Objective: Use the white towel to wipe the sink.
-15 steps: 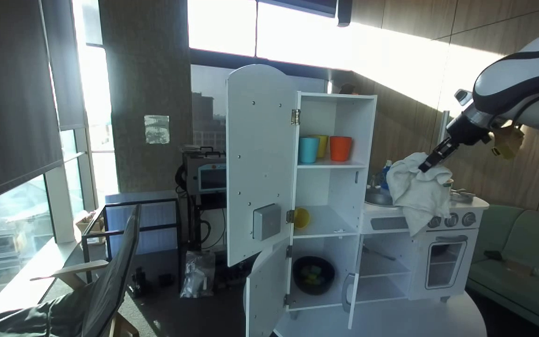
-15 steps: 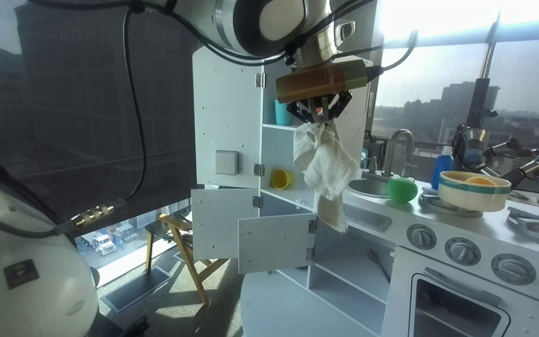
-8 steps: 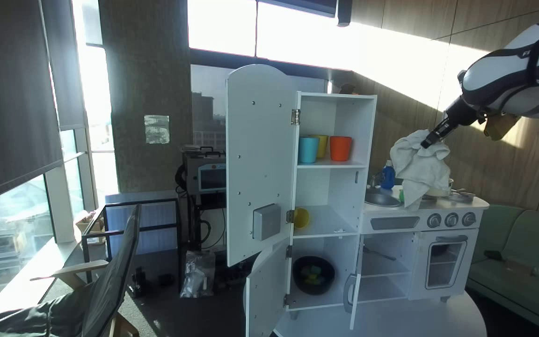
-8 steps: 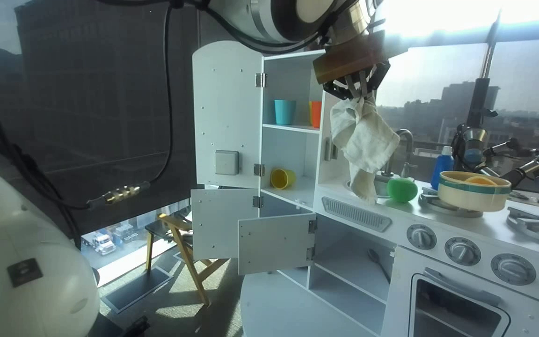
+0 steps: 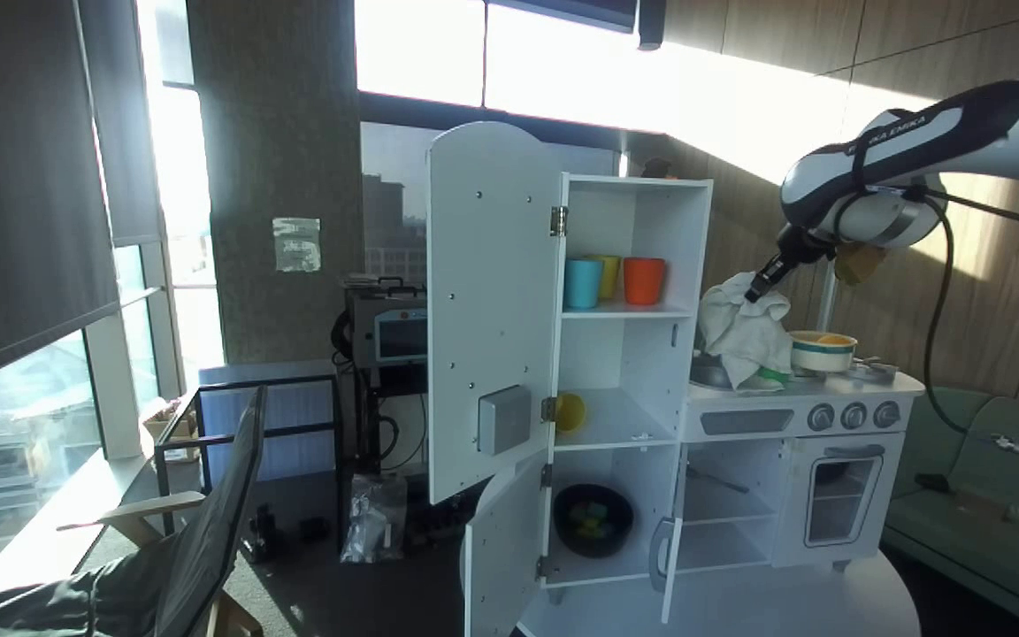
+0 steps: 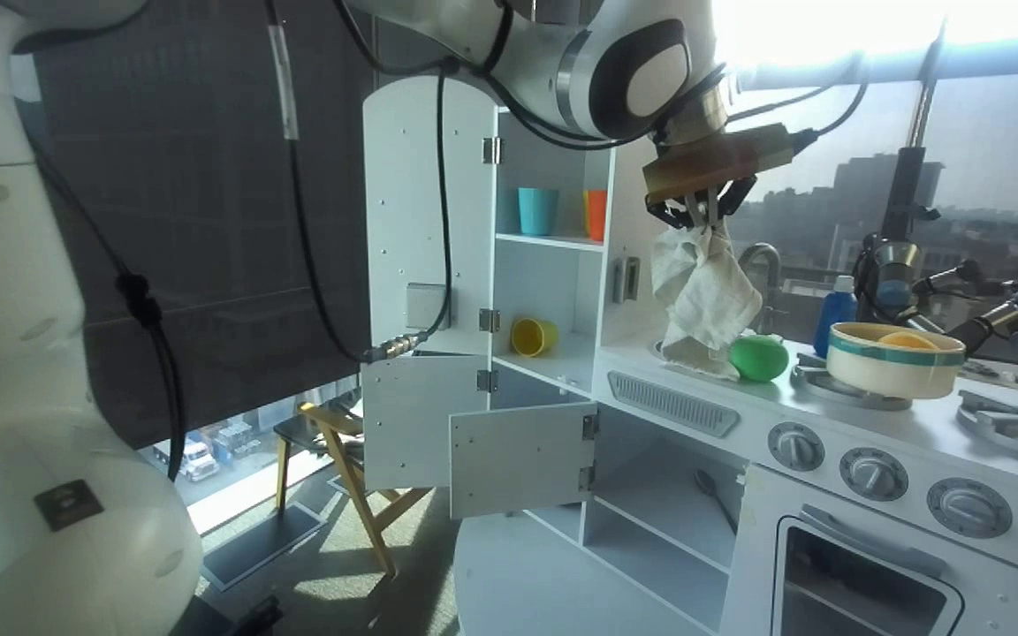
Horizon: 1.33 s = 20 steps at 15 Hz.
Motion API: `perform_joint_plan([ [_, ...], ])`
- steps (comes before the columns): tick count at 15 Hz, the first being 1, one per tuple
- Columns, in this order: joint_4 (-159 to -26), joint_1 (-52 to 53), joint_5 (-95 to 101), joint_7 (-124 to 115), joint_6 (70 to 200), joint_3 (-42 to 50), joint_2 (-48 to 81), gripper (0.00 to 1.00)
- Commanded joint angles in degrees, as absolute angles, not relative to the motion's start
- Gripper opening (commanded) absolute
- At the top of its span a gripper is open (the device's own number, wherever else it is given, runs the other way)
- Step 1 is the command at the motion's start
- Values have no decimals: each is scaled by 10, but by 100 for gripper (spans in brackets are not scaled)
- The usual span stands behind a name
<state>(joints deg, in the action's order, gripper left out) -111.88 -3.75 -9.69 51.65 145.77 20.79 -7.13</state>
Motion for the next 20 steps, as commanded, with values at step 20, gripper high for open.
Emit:
perform_joint_plan([
  [20, -974, -155, -164, 599, 1401, 73, 202, 3],
])
